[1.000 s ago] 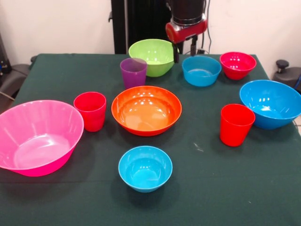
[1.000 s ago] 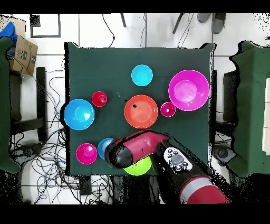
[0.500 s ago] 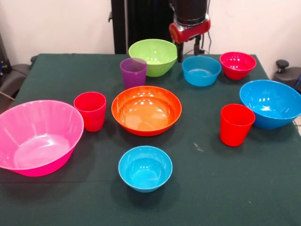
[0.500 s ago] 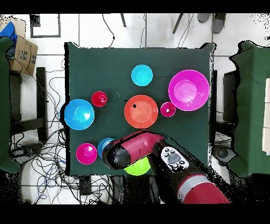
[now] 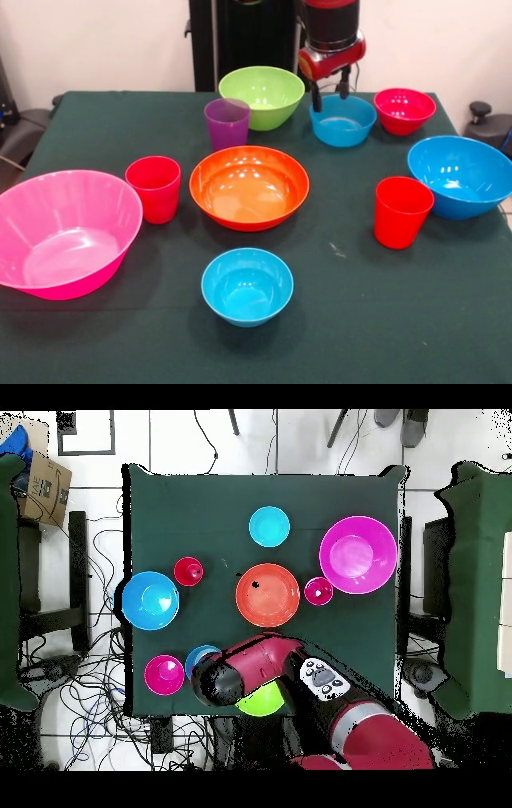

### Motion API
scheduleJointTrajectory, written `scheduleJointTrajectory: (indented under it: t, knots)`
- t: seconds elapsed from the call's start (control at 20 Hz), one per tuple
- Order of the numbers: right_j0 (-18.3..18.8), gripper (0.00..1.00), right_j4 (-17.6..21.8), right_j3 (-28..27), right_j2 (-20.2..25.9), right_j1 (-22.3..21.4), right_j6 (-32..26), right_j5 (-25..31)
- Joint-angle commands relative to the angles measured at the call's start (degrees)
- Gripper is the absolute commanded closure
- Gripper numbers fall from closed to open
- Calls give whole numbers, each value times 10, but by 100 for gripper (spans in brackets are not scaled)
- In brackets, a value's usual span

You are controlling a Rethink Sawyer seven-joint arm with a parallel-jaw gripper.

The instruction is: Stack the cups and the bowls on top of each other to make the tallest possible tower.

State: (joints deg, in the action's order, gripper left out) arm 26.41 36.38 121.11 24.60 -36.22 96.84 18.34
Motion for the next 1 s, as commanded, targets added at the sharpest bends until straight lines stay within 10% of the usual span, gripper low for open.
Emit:
scheduleJointTrajectory:
  t: [0.05,1.0]
  knots:
    - [-19,0,49,-47,-18,68,33,-52]
    - [-18,0,57,-47,-36,42,21,-38]
